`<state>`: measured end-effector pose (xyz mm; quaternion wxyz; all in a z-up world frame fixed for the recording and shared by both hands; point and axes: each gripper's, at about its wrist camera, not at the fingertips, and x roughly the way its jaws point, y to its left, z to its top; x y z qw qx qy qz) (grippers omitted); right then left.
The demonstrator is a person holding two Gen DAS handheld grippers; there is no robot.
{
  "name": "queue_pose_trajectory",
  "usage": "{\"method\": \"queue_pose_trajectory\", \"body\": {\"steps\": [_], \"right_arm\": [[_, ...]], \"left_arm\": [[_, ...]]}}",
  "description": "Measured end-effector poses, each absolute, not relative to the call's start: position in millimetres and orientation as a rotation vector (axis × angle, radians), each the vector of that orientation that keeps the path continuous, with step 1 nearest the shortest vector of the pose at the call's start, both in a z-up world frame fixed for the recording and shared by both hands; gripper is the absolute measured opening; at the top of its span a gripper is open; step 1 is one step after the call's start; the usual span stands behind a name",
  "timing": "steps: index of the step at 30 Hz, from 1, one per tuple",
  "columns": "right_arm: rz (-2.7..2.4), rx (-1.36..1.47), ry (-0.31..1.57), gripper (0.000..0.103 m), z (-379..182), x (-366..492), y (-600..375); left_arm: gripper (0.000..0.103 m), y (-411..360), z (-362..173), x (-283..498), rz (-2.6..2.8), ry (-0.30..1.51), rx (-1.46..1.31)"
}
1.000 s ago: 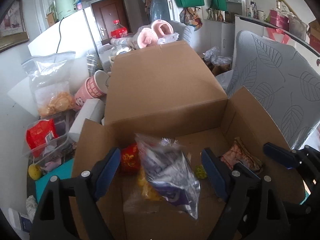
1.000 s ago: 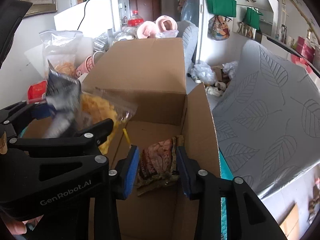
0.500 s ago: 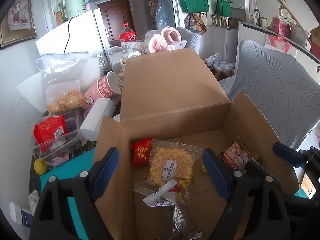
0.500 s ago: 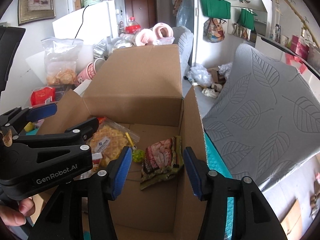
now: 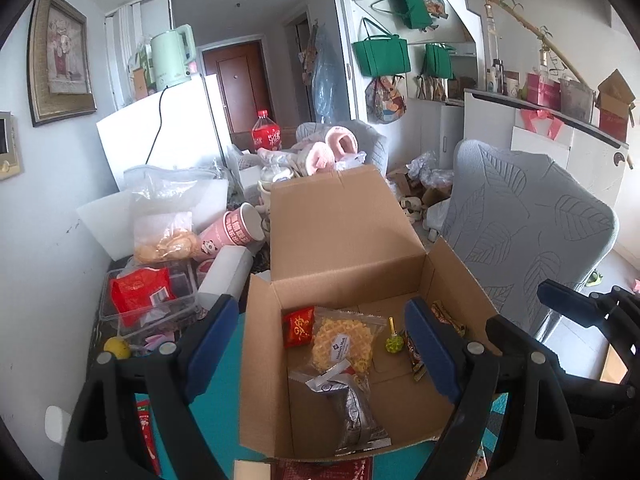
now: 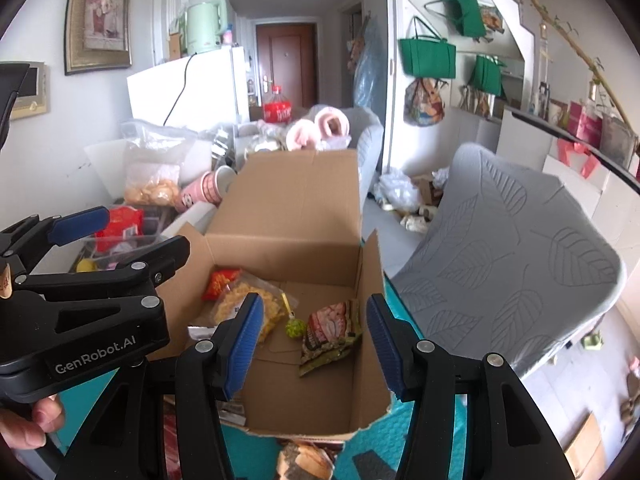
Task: Organize snacks
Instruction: 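Carry both bags over the cardboard box and open both tools to drop them, then withdraw both tools from the box toward the loose snacks on the table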
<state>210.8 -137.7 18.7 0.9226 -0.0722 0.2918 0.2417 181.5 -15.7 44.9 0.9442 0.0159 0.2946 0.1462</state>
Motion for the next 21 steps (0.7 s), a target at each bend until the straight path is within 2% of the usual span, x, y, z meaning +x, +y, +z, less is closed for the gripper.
{"method": "queue_pose_trajectory", "body": {"steps": [12,19,21], "right_arm": [[0.491,-0.163,0.455,0.056,68.6,131.3,-163.5],[0.489,-0.164,0.405,0.056,81.7,89.6,-180.4],[0.485,-0.163,0.397,0.059,82.6,76.8,-184.9]], "left_arm": [[0.086,-38.0,104.3,87.7,0.303,0.425,0.045],[0.086,-49.3,113.3,40.0,0.274,0.382,0.035],[0.086,-49.6,110.7,27.6,0.259,0.383,0.019]]}}
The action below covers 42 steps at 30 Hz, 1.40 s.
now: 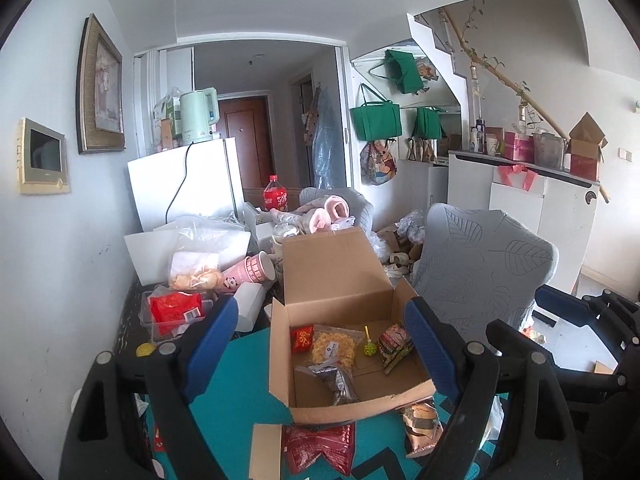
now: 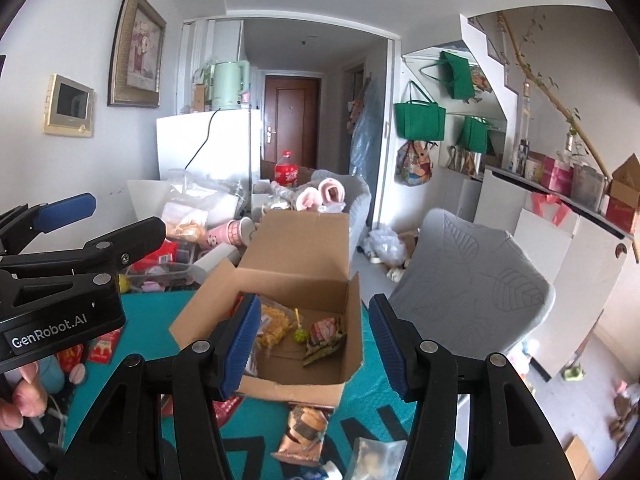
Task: Organize snacks
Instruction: 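Withdraw both tools from the box toward the loose snacks on the table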
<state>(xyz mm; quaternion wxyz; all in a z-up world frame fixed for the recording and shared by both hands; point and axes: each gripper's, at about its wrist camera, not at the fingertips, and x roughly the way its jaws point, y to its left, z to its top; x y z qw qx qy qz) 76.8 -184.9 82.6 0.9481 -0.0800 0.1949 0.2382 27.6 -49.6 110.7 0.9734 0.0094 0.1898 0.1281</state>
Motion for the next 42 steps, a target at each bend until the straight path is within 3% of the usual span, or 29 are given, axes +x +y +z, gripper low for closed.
{"method": "queue_pose_trajectory", "body": {"steps": [9,20,41,42], "right_arm": [[0.448,-0.147,0.399,0.062,68.1,26.5,-200.9],[0.419,-0.09,0.513,0.062,11.8,-11.2,-212.5],[0.371,0.04,0.837,0.062,-117.3,7.9,-217.7],[0.369,0.046,0.837,0.066,-119.4,12.5,-217.2]], "left_arm": [[0.086,-46.7,84.9,-13.0,0.183,0.428,-0.042],[0.086,-51.6,30.1,-43.8,0.148,0.536,-0.011],[0.086,-49.8,-89.1,-20.6,0.111,0.774,-0.072],[0.086,-48.9,-92.8,-17.5,0.12,0.779,-0.074]]}}
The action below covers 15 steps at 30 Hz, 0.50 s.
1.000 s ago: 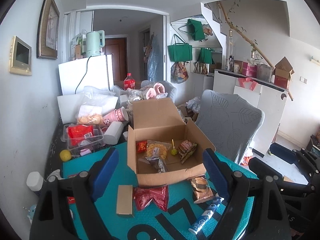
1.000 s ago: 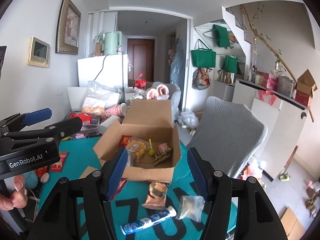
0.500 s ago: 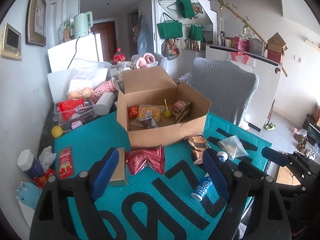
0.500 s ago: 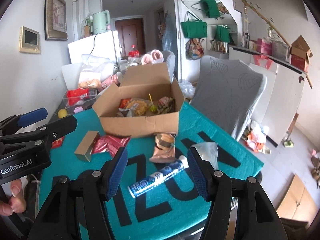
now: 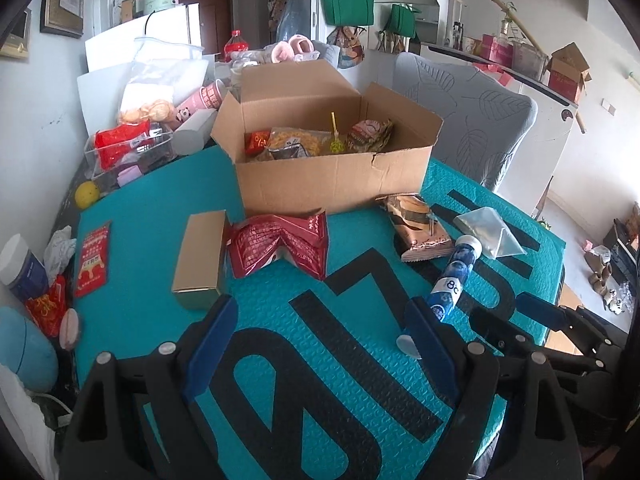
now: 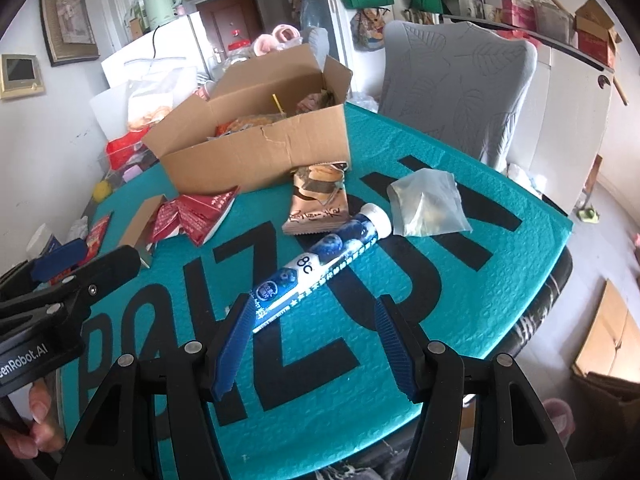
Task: Organize snacks
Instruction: 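Withdraw both tools from the box toward the loose snacks on the table, then grasp the tan paper box with the left tool while the right tool grasps the blue drink tube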
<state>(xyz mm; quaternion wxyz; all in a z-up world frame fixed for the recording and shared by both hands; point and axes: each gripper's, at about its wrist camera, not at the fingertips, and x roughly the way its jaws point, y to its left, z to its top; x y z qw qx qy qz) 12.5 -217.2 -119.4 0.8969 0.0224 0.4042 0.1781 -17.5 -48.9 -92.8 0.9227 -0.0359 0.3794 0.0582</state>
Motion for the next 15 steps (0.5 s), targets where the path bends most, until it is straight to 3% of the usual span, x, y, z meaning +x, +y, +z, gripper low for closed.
{"method": "queue_pose_trajectory", "body": {"steps": [2,15], "right_arm": [[0.367,0.058,0.847,0.071,-123.6,23.6,-215.7],[0.332,0.053,0.955,0.071,-152.6,81.4,-196.3]], "left_arm": [[0.086,-47.4,-97.9,-11.7,0.14,0.784,-0.072],[0.086,-29.3,-109.1,16.8,0.221,0.799,-0.098]]}}
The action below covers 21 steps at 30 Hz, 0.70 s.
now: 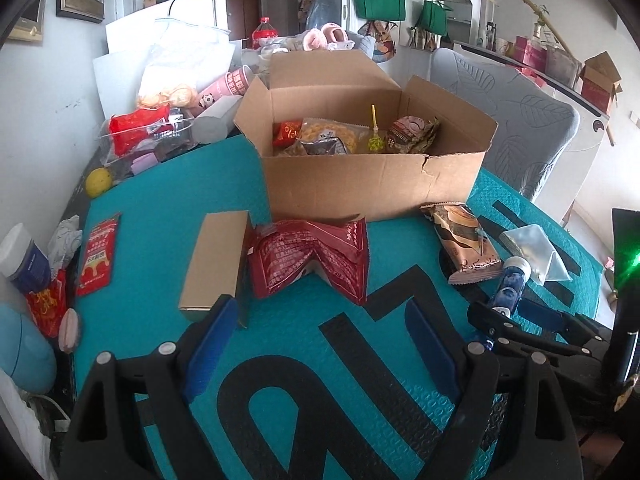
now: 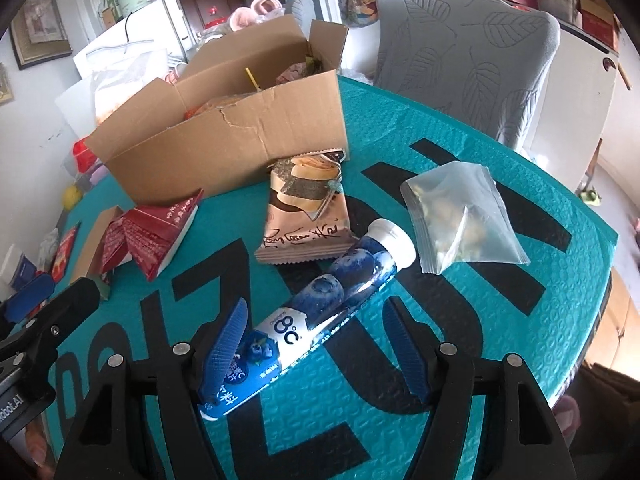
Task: Organize snacks
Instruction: 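Grasp the tan paper box with the left tool while the right tool grasps the blue drink tube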
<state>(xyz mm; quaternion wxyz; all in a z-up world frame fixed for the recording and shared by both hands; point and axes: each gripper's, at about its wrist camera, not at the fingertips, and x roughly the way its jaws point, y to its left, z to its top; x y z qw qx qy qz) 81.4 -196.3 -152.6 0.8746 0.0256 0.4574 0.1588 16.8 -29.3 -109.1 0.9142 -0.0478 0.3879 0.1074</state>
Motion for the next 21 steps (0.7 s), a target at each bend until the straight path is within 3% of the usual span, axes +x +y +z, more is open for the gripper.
{"method": "queue_pose_trajectory", "body": {"steps": [10,21], "right_arm": [[0.325,-0.019,0.922,0.069,-160.2,77.8,-194.3],[0.379,-0.093,0.913,0.033,-157.9,59.7,-210.8]], "left_arm": [[0.086,-15.2,-113.0,24.1,0.25,0.798,-0.135],[0.086,10.0,-111.4,39.0,0.215,0.79,-0.214]]}}
